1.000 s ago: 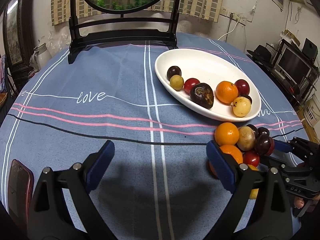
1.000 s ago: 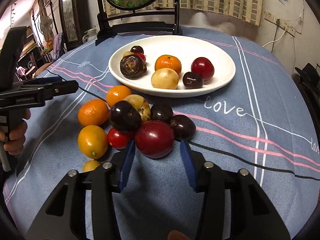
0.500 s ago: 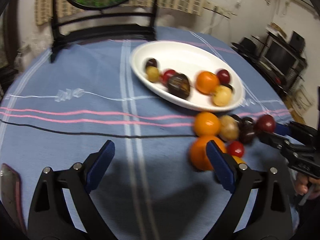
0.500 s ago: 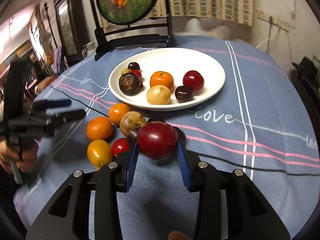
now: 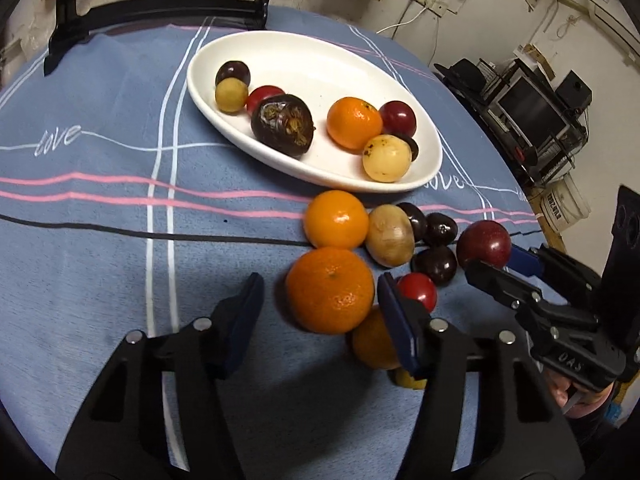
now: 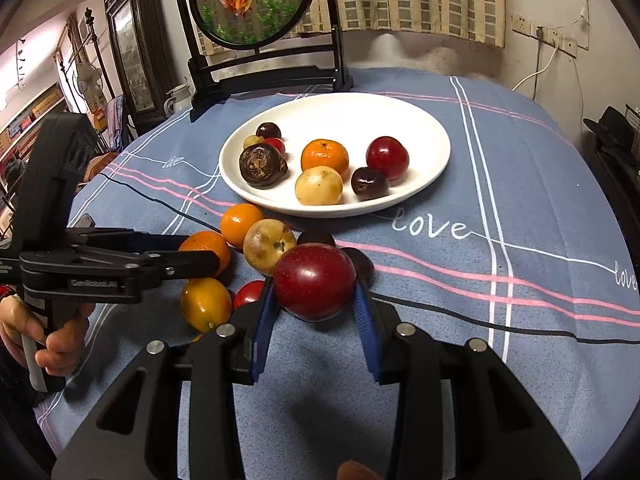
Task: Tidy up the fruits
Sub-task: 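Grasp a red plum with the right tool while the left tool grasps a tangerine, then carry the red plum and tangerine onto the white plate and open both tools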
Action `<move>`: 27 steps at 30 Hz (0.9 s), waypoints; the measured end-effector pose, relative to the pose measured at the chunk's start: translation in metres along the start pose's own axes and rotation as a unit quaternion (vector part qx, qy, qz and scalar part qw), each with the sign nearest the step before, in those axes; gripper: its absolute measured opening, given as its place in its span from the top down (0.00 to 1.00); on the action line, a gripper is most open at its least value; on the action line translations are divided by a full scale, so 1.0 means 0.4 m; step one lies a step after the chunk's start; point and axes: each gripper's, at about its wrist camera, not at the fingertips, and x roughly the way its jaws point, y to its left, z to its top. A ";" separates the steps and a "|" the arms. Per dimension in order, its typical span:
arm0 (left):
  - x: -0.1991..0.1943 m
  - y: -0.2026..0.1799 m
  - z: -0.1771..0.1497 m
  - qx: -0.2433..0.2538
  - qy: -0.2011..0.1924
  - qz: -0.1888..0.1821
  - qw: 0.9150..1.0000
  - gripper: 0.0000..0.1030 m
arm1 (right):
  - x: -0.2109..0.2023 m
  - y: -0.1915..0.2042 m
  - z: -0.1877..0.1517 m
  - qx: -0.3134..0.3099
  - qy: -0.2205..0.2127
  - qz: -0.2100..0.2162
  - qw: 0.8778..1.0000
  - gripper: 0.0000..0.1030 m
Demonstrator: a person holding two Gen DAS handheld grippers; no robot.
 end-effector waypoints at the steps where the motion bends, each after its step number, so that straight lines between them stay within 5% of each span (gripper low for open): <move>1: 0.004 0.000 0.002 -0.005 0.003 -0.001 1.000 0.46 | 0.000 0.001 0.000 0.000 0.000 0.000 1.000 0.63; 7: 0.017 -0.017 0.003 -0.008 0.004 -0.001 1.000 0.55 | -0.002 0.001 0.001 0.000 -0.002 0.001 1.000 0.63; 20: -0.033 -0.061 -0.005 0.049 -0.051 0.071 0.995 0.57 | -0.023 0.008 0.003 -0.002 -0.018 -0.004 1.000 0.63; 27: -0.093 -0.064 0.012 0.051 -0.071 0.062 0.994 0.57 | -0.051 0.028 0.023 -0.018 -0.041 0.000 0.999 0.63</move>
